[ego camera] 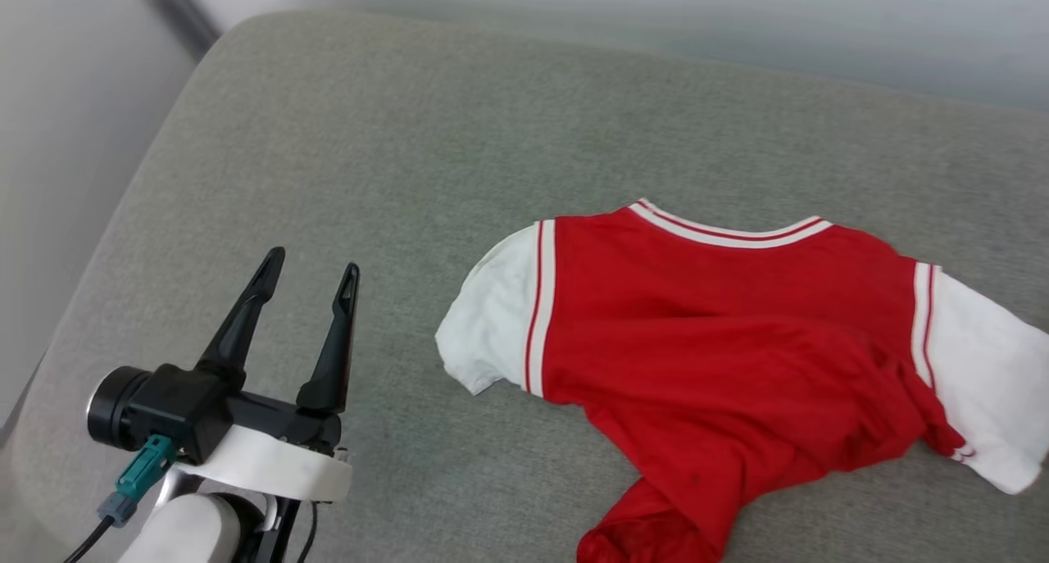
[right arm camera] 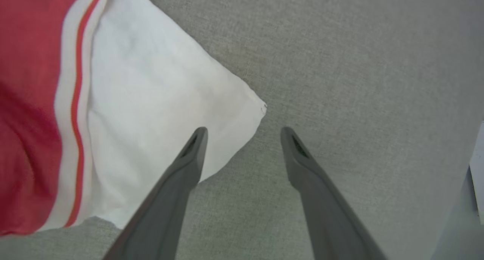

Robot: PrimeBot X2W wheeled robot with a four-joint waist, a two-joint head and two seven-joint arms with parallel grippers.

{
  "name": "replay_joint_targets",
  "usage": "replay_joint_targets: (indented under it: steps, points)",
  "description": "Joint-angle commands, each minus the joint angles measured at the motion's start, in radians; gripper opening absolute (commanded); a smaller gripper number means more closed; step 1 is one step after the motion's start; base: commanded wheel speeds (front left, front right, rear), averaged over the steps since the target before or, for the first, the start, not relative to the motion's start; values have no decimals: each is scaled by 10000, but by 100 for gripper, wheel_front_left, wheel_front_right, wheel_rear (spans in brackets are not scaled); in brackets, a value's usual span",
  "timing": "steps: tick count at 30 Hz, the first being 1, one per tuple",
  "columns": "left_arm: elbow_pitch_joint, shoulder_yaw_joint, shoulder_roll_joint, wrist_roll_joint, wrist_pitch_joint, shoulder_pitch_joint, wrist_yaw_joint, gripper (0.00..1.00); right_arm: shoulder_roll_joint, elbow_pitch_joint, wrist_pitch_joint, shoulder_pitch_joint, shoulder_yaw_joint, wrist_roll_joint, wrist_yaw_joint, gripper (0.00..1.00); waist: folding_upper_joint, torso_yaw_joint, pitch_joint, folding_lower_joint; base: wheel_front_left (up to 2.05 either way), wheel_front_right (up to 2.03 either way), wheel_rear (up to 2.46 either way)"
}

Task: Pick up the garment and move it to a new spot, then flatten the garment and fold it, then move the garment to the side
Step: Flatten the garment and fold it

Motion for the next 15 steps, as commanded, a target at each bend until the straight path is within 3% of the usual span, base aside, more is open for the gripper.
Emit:
replay_joint_targets:
  steps: [1, 11, 12, 13, 15]
  points:
    - [-20, 62, -90, 87, -24, -115, -98, 100, 30, 239, -81, -81, -105, -200, -6, 100, 0, 337, 289, 0, 0, 0, 0]
    - [147, 511, -220, 228, -25, -129, -578, 100, 566, 1508, -646, 166, -75, -428, 0, 100, 0, 677, 622, 0, 0, 0, 0]
    - [189, 527, -185, 259, -25, -118, -623, 100, 556, 1465, -773, 258, 135, -339, 15, 44, 0, 651, 606, 0, 0, 0, 0]
    - [220, 538, -142, 361, -25, -145, -646, 100, 539, 1426, -951, 322, 271, -260, 20, 0, 0, 612, 578, 0, 0, 0, 0]
    - [301, 537, -147, 379, -25, -155, -674, 100, 433, 1450, -1155, 550, 387, -163, 18, 0, 0, 502, 469, 0, 0, 0, 0]
